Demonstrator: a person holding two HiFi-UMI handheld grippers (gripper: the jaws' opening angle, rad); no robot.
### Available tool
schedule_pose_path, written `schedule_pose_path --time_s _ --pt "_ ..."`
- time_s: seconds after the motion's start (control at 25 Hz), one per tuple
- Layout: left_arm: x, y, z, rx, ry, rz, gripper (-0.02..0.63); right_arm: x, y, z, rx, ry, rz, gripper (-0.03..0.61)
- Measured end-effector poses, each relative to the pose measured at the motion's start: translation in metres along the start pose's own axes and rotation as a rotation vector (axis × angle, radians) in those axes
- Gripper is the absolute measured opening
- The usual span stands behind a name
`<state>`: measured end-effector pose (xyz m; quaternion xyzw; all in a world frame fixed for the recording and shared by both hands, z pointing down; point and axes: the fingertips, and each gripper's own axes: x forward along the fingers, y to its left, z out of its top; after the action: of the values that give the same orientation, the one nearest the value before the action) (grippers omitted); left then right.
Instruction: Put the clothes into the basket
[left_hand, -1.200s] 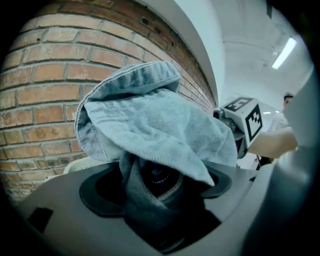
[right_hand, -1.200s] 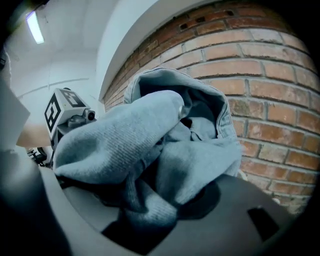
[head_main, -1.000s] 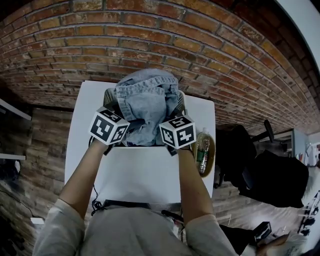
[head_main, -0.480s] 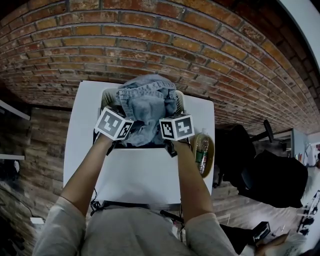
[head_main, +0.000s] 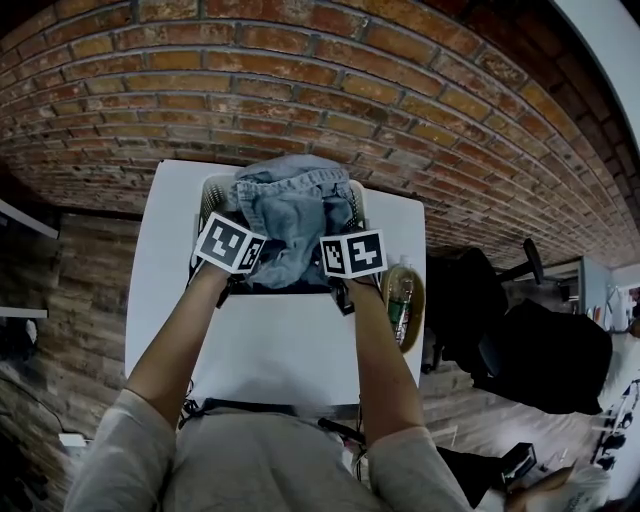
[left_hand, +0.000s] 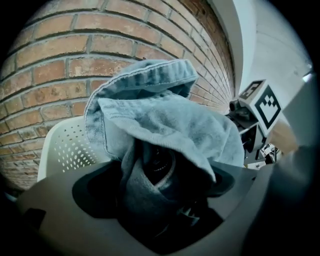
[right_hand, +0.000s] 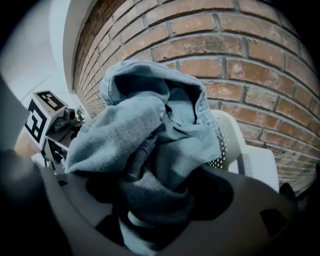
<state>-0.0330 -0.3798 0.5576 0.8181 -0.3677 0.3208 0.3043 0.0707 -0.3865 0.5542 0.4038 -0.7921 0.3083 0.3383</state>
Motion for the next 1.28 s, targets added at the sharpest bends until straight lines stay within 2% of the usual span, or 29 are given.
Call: schedule_pose_path --time_s 0.16,0.36,0.52,0.64,0.96,1.2,1.28 --pt "-0.016 -0.004 0.005 -0.009 -0.02 0.019 0.466 -0.02 0.002 0.006 0.027 -0.06 -0.016 0.363" --pt "-0.044 -0.003 0.019 0.073 -0.07 0.118 0.466 -0.046 0.004 0.011 -0.01 -0.117 -0.074 0.362" --pt "-0.064 -0.003 0.025 0.02 -0.161 0.132 0.466 -0.065 0.008 0.018 -0.038 -0.175 -0.118 0.362" --pt "-0.077 -0.003 0.025 0.011 -0.205 0.153 0.466 -0.077 0.009 0.019 -0.024 -0.209 -0.133 0.362" --pt "-0.098 -0.01 0.025 0.005 -0.269 0.155 0.465 -0.103 0.022 0.02 -0.027 -0.286 -0.159 0.362" --pt "-0.117 -0.022 0.031 0.016 -0.342 0.16 0.463 -0.126 0.041 0.04 -0.005 -0.451 -0.147 0.357" --pt "-0.126 -0.031 0.039 0.021 -0.393 0.142 0.462 -0.134 0.048 0.045 -0.022 -0.496 -0.152 0.293"
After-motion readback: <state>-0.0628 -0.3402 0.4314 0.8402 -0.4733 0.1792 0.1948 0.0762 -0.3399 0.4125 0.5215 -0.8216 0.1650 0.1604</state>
